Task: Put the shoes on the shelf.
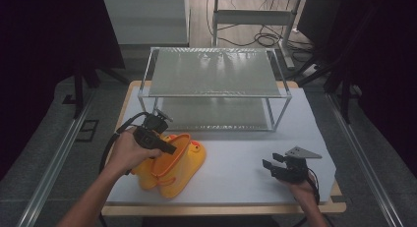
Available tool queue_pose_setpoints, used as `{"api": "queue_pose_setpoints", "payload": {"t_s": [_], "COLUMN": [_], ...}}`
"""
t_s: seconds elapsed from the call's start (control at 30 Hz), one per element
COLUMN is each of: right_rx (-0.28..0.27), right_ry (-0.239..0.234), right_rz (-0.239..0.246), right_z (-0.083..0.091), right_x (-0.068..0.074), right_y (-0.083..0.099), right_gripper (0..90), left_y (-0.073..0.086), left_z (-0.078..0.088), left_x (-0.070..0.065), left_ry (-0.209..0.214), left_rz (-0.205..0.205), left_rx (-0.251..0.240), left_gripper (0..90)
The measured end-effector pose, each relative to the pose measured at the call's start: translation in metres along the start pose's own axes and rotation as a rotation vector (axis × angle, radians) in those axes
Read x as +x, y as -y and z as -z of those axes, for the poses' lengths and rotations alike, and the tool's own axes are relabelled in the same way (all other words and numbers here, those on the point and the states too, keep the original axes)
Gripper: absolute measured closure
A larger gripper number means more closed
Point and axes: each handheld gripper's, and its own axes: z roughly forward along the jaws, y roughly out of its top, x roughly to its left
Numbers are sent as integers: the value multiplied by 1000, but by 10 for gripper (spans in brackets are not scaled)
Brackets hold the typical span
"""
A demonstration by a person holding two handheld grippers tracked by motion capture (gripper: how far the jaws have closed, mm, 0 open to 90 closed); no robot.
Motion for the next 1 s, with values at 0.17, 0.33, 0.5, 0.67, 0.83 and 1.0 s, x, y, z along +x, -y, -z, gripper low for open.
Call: {"api": "queue_pose_setpoints", "payload": {"t_s": [0.17, 0.33, 0.5, 0.67, 0.83, 1.0], "right_rx": [-1, -5, -3, -4, -5, -3], "right_ry": [0, 0, 1, 2, 4, 4], "right_rz": [0, 0, 4, 3, 1, 2], "right_z": [0, 1, 1, 2, 2, 1], "right_x": [0, 0, -1, 0, -1, 0], "right_y": [0, 0, 0, 0, 0, 0], "right_gripper": [437, 435, 435, 435, 435, 434], "left_y": [0, 0, 2, 8, 18, 24], "left_z": [0, 12, 29, 45, 54, 66], "left_x": [-1, 1, -2, -3, 5, 7], "left_ry": [0, 38, 43, 11, 24, 26], "left_rz": [-7, 9, 4, 1, 31, 39], "left_rx": [8, -37, -81, -106, -132, -164], "left_gripper": [849, 727, 642, 553, 500, 479]}}
